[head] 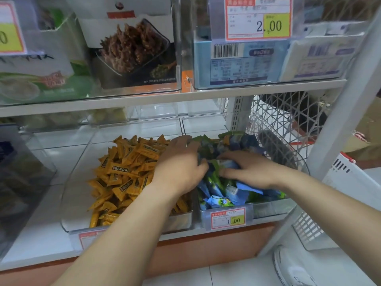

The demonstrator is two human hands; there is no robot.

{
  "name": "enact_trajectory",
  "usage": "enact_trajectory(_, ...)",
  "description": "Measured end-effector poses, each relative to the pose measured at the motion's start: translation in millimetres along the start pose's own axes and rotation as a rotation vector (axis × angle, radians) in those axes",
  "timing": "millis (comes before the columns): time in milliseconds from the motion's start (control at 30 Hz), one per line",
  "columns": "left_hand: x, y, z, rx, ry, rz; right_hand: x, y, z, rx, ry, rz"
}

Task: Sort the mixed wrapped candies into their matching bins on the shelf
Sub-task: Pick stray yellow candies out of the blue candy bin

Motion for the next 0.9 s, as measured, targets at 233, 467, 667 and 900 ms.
enact_trajectory(233,-53.6,-4.8,26.1,0.153,0.114,0.272,4.2,-23.2,-3.4,-0.030,0.188,-0.090)
enact_trajectory(467,-48.1,-6.4,36.8,0.194,0.273,0.313,-25.2,-28.4,-13.5,0.113,0.090,-0.003)
enact_trajectory(667,-51.1,-7.5,34.0,0.173,0.284,0.321,-25.2,-17.7,-35.0,0.219,0.004,0.047)
enact_trajectory(900,-57.4,-11.5,32.3,0.260,0.318,0.342,-27.8,45.6,-31.0,0.086,-0.103,0.075)
Point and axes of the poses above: each hand's wrist, its own y-axis towards the middle knuckle, its own z-axis out of the palm, x = y × z, the point moved 7 cm from there along y, towards the middle knuckle, and after that the axes turned 3 degrees about -y, right-handed, at the moved point
